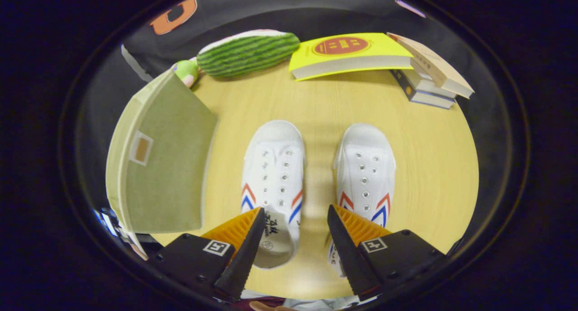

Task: Open the storage box then place both shoes into the box .Put the left shoe in first, then the right shoe, with the right side of both shoes facing outward in a uniform manner.

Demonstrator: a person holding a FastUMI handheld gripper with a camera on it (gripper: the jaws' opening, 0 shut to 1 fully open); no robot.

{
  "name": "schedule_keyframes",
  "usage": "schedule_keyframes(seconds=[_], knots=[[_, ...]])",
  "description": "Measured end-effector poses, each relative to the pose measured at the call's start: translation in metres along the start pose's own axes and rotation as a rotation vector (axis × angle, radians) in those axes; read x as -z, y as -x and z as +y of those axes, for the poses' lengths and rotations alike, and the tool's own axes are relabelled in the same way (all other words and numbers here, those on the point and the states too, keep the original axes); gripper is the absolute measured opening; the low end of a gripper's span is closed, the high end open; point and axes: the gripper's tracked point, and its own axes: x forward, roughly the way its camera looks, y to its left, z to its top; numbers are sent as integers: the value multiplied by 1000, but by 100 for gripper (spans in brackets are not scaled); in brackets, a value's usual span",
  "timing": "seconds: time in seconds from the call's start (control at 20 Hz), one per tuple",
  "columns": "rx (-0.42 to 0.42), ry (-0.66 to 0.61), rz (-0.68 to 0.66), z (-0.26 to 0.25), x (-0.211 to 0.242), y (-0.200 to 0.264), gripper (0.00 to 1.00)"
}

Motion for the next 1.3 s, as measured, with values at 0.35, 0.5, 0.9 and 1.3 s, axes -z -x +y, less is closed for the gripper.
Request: schedule_keyframes(seconds=[0.35, 0.5, 0.9, 1.3], knots=[[-269, -88, 23, 27, 6, -24, 13], [-312, -116, -7, 29, 6, -14, 6], [-335, -99, -95, 48, -15, 51, 6], [-312, -97, -215, 79, -52, 127, 6]])
